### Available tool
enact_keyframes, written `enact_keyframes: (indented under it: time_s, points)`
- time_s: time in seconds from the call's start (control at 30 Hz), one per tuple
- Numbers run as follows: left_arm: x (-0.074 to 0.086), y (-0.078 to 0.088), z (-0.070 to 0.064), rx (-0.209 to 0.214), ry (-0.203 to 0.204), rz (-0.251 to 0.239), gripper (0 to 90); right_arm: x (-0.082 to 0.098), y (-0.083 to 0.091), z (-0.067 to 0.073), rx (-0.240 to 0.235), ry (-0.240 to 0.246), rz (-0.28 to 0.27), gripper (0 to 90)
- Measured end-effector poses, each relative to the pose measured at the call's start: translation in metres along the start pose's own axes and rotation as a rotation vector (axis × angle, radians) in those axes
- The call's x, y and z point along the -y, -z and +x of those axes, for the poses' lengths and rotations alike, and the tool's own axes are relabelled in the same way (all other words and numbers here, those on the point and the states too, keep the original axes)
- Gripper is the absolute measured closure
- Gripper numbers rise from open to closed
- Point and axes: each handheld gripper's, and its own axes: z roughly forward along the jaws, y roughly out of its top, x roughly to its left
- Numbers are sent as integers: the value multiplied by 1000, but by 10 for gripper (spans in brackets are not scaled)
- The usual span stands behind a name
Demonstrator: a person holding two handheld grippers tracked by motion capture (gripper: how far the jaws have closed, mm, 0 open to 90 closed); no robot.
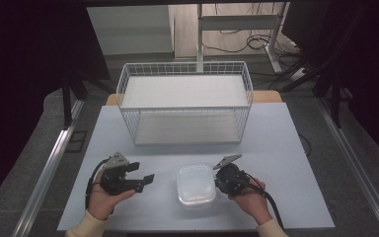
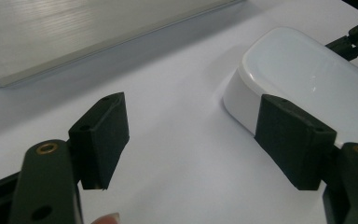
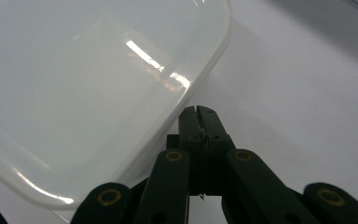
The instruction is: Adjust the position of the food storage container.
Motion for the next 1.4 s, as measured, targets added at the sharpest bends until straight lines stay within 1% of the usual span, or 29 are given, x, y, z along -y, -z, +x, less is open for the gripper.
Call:
enact_keyframes:
  time_s: [0.17,0.2,0.23,0.3,0.37,0.4,0.43,0.47,0.5,0.53,0.6,0.63,0.67,0.7,0.73,0.83,0.9,0.93,0.97,1.0,1.07,1.13,1.17,1.2,1.23,1.27,1.4]
  points:
    - [-1,0,0,1,1,2,254,0,1,5,-26,12,-5,896]
    - [-1,0,-1,5,3,-3,254,0,1,7,-43,16,-8,896]
    - [-2,1,-2,6,0,-5,254,0,1,8,-49,18,-7,896]
    - [-2,2,-3,8,-2,-7,253,0,2,9,-48,29,-12,896]
    - [-2,2,-3,8,-1,-8,253,0,3,9,-50,29,-13,896]
    - [-2,2,-1,6,3,-7,253,3,6,8,-47,23,-25,896]
    - [-2,2,-1,6,3,-7,253,3,6,8,-47,23,-25,896]
    - [-1,2,0,5,7,-6,253,6,12,3,-31,7,-45,896]
    - [-1,2,0,5,7,-6,252,6,12,3,-31,7,-45,896]
    - [-1,3,1,6,14,-7,253,12,19,-3,-13,-18,-76,896]
    - [-1,3,1,9,19,-10,260,17,25,-9,-1,-37,-101,896]
    - [-1,4,1,12,27,-12,260,17,25,-9,-1,-37,-101,896]
    - [-2,4,0,16,31,-12,263,22,31,-15,12,-63,-129,896]
    - [-2,4,0,19,34,-12,263,25,33,-18,13,-73,-146,896]
    - [-2,4,-1,22,36,-12,263,27,35,-22,15,-87,-159,896]
    - [-2,4,-1,22,34,-9,263,32,38,-32,49,-108,-179,894]
    - [-2,3,0,22,34,-6,263,36,39,-39,43,-121,-195,880]
    - [-2,3,0,20,35,-4,263,37,39,-42,40,-123,-201,865]
    - [-2,3,0,19,36,-3,263,38,39,-44,37,-127,-211,829]
    - [-1,3,1,19,36,-2,263,39,40,-46,32,-129,-222,764]
    - [-1,3,1,18,37,-1,261,40,40,-48,28,-142,-248,601]
    - [-1,3,1,20,40,0,261,40,42,-49,14,-160,-273,499]
    - [-1,3,2,20,43,2,261,40,43,-49,12,-168,-279,464]
    - [-1,3,2,20,43,2,262,40,43,-49,12,-168,-279,464]
    - [-1,3,2,23,47,3,262,40,43,-49,10,-174,-291,438]
    - [-1,3,1,28,51,3,265,40,44,-50,-2,-188,-298,401]
    - [-2,4,1,39,59,7,274,40,45,-49,-20,-191,-308,350]
